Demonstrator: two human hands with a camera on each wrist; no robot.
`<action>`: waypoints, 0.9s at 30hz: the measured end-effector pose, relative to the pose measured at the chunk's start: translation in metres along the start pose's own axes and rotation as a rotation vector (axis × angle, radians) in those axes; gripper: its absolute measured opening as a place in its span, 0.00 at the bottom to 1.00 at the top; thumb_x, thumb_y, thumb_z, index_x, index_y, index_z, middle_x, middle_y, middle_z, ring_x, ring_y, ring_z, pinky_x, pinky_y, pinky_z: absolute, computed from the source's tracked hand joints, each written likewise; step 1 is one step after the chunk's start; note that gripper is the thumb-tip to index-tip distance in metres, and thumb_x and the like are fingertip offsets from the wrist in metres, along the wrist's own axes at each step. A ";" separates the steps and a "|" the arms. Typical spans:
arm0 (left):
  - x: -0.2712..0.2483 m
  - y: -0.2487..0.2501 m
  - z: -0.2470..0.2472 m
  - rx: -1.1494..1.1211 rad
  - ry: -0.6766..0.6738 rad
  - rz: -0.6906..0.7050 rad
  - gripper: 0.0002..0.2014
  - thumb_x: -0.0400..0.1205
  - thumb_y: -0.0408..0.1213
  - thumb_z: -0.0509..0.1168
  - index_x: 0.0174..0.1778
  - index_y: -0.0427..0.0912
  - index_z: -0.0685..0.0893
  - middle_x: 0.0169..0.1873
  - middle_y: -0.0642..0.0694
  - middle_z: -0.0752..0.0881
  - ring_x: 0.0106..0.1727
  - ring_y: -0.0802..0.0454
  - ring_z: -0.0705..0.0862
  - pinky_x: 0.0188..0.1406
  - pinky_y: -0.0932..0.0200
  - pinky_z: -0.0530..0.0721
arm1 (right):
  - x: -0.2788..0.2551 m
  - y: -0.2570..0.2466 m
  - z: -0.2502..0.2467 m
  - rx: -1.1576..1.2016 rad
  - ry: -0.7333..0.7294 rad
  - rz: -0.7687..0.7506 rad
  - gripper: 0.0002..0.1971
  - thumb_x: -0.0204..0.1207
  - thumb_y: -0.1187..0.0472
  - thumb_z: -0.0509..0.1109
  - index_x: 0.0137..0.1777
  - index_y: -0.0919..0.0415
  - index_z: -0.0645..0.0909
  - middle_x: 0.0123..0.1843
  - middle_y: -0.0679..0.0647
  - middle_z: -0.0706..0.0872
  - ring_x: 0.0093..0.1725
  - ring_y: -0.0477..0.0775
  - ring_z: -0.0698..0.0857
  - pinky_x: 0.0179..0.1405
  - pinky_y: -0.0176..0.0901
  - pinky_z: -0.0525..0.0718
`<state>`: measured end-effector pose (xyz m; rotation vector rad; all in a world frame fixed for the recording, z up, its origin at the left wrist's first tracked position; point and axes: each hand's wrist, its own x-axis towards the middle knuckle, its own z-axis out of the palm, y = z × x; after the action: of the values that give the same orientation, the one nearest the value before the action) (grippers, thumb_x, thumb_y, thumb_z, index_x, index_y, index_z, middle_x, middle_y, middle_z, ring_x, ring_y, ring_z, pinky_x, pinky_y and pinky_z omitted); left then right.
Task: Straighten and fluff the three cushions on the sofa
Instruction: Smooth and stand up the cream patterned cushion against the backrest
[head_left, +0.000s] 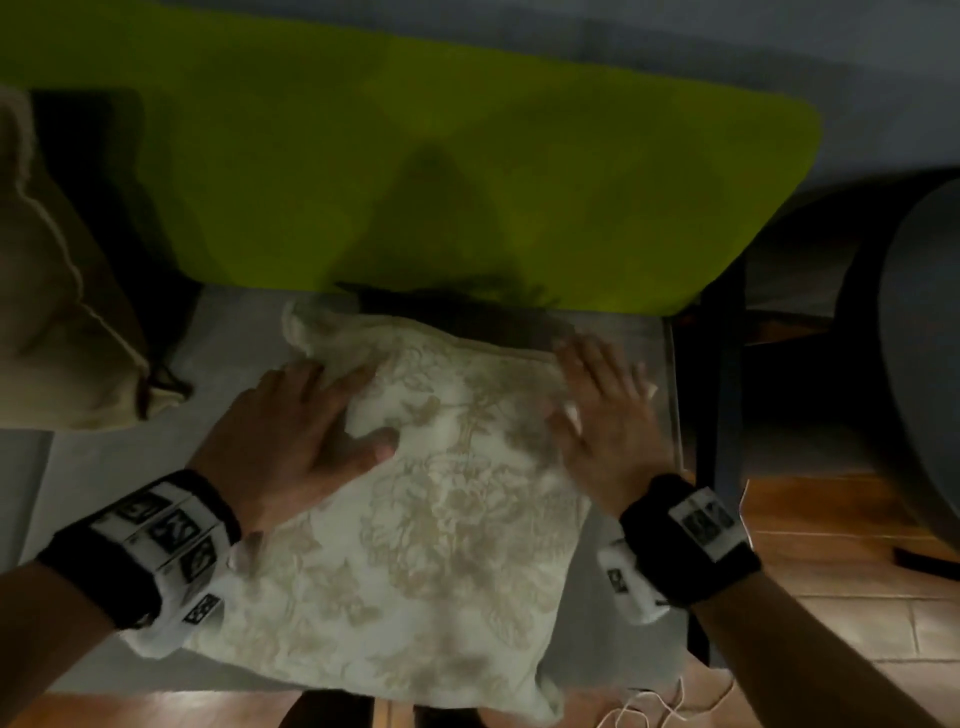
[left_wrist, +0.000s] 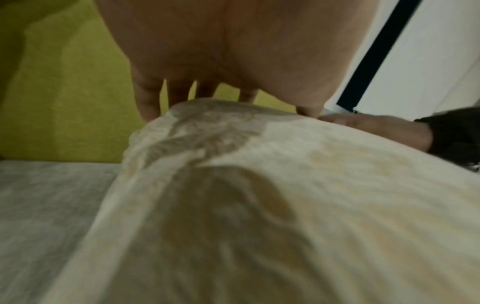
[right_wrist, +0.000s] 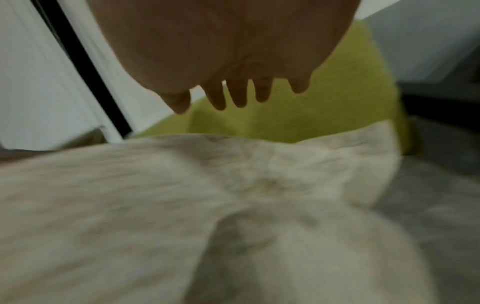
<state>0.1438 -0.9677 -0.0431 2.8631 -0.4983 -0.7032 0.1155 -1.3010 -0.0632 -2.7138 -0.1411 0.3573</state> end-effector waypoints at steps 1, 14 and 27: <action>0.000 0.003 -0.001 0.050 0.031 0.068 0.42 0.77 0.78 0.44 0.86 0.62 0.53 0.80 0.37 0.68 0.77 0.33 0.69 0.73 0.33 0.70 | -0.008 -0.016 0.004 0.033 0.026 -0.119 0.33 0.88 0.38 0.49 0.90 0.47 0.53 0.92 0.54 0.51 0.91 0.59 0.46 0.87 0.70 0.45; 0.073 -0.019 0.060 0.087 -0.240 0.362 0.33 0.83 0.72 0.36 0.82 0.72 0.32 0.83 0.61 0.24 0.83 0.54 0.23 0.84 0.39 0.33 | 0.022 0.009 0.097 -0.067 -0.352 -0.020 0.39 0.79 0.22 0.43 0.84 0.27 0.29 0.87 0.43 0.21 0.87 0.55 0.25 0.86 0.70 0.37; 0.086 -0.065 -0.006 -0.232 -0.083 0.576 0.31 0.85 0.65 0.48 0.86 0.63 0.57 0.87 0.62 0.51 0.88 0.60 0.47 0.86 0.54 0.48 | -0.012 0.023 0.025 -0.080 -0.198 0.412 0.33 0.89 0.38 0.43 0.91 0.47 0.45 0.92 0.47 0.40 0.91 0.53 0.39 0.89 0.64 0.41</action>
<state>0.2374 -0.9367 -0.0886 2.3070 -1.1075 -0.7099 0.0989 -1.3143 -0.0914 -2.7691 0.3628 0.7520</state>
